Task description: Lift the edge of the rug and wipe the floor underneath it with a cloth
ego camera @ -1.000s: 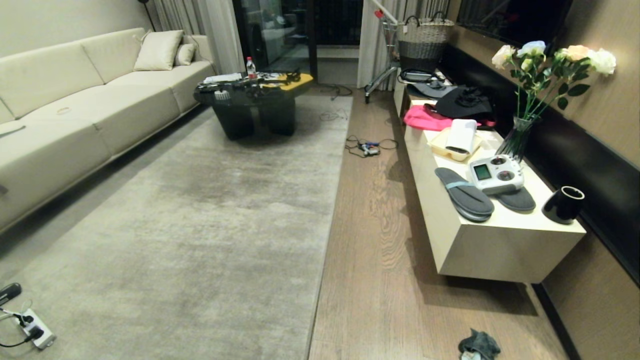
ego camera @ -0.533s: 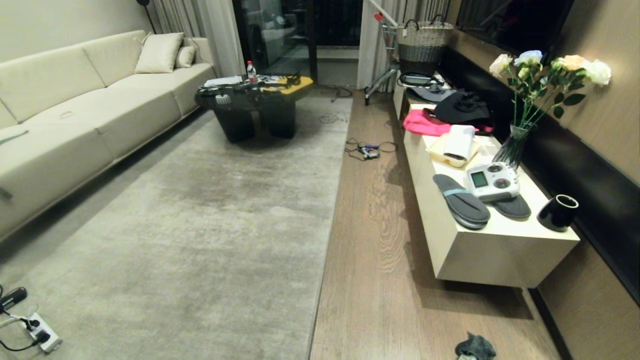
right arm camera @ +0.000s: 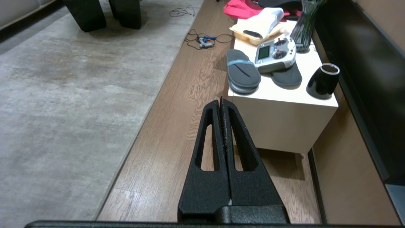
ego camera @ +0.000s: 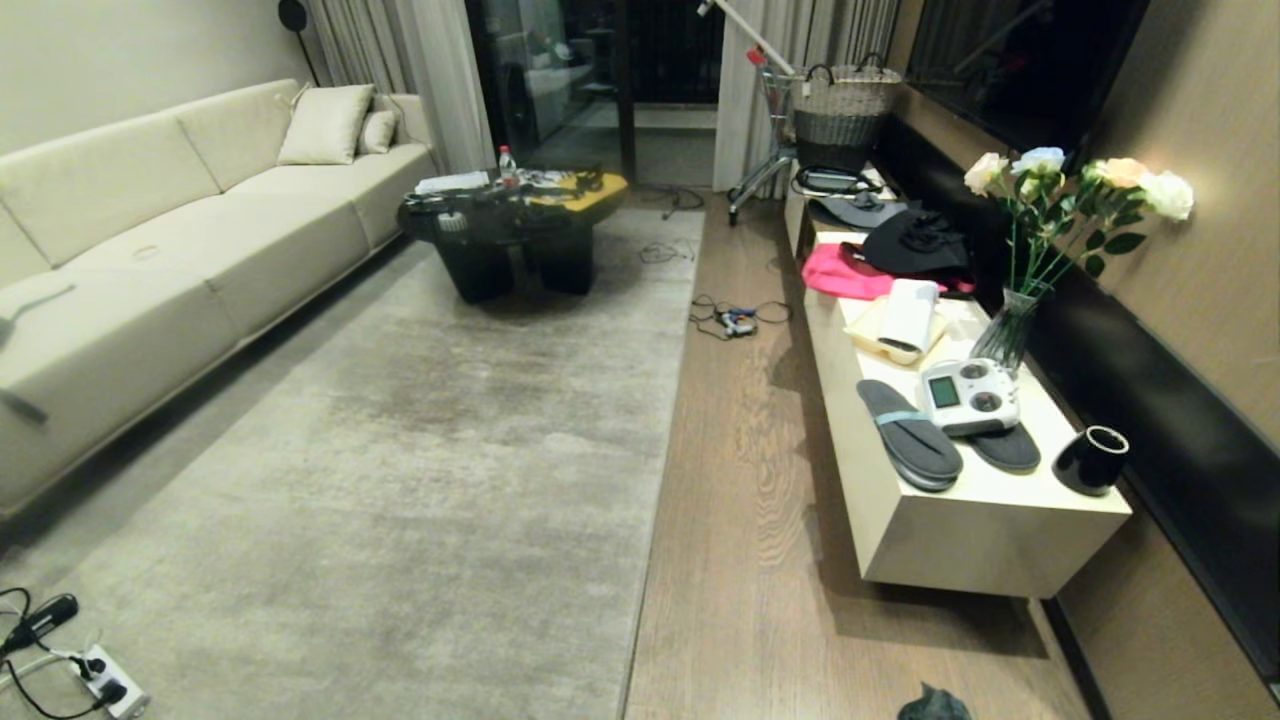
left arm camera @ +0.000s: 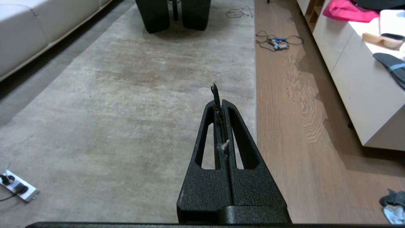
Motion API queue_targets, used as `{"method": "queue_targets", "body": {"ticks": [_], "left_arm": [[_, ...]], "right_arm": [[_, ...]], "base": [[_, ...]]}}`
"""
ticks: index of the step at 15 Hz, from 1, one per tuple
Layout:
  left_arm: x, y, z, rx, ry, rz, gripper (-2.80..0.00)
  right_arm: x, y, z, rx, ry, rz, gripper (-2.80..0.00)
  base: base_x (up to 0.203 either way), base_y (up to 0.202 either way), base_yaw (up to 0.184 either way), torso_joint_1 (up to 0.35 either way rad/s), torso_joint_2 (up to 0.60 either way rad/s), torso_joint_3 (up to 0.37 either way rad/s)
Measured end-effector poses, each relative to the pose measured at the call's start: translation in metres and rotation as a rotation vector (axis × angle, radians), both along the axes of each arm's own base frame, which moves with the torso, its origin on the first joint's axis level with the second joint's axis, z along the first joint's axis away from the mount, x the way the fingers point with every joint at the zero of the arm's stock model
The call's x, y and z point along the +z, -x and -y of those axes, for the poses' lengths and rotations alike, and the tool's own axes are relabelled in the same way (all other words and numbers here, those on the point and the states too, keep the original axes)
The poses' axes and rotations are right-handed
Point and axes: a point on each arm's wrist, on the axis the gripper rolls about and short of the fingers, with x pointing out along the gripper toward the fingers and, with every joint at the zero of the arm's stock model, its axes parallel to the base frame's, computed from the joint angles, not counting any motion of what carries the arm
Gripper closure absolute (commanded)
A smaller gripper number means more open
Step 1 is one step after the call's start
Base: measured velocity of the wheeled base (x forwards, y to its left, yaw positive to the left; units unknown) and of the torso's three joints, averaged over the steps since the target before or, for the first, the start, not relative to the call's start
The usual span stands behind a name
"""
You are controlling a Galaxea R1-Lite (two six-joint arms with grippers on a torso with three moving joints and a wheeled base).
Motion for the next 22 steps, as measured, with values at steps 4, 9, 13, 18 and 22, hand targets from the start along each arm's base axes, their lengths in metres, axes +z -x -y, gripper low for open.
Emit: {"method": "queue_targets", "body": {"ticks": [4, 9, 13, 18, 22], "left_arm": [[-0.0001, 0.0, 0.0, 0.0, 0.0, -0.001, 0.0], [0.0, 0.0, 0.0, 0.0, 0.0, 0.0, 0.0], [0.0, 0.0, 0.0, 0.0, 0.001, 0.0, 0.0], [-0.0001, 0.0, 0.0, 0.0, 0.001, -0.001, 0.0], [0.0, 0.0, 0.0, 0.001, 0.001, 0.0, 0.0]], "right_arm": [[0.0, 0.0, 0.0, -0.001, 0.001, 0.0, 0.0], [-0.0001, 0.0, 0.0, -0.001, 0.001, 0.0, 0.0], [0.0, 0.0, 0.0, -0.001, 0.001, 0.0, 0.0], [-0.0001, 0.0, 0.0, -0.001, 0.001, -0.001, 0.0], [0.0, 0.0, 0.0, -0.001, 0.009, 0.0, 0.0]], "base": [[0.0, 0.0, 0.0, 0.141, -0.5, -0.365], [0.0, 0.0, 0.0, 0.18, -0.53, -0.361], [0.0, 0.0, 0.0, 0.217, -0.58, -0.366], [0.0, 0.0, 0.0, 0.2, -0.48, -0.295], [0.0, 0.0, 0.0, 0.154, -0.36, -0.208]]}}
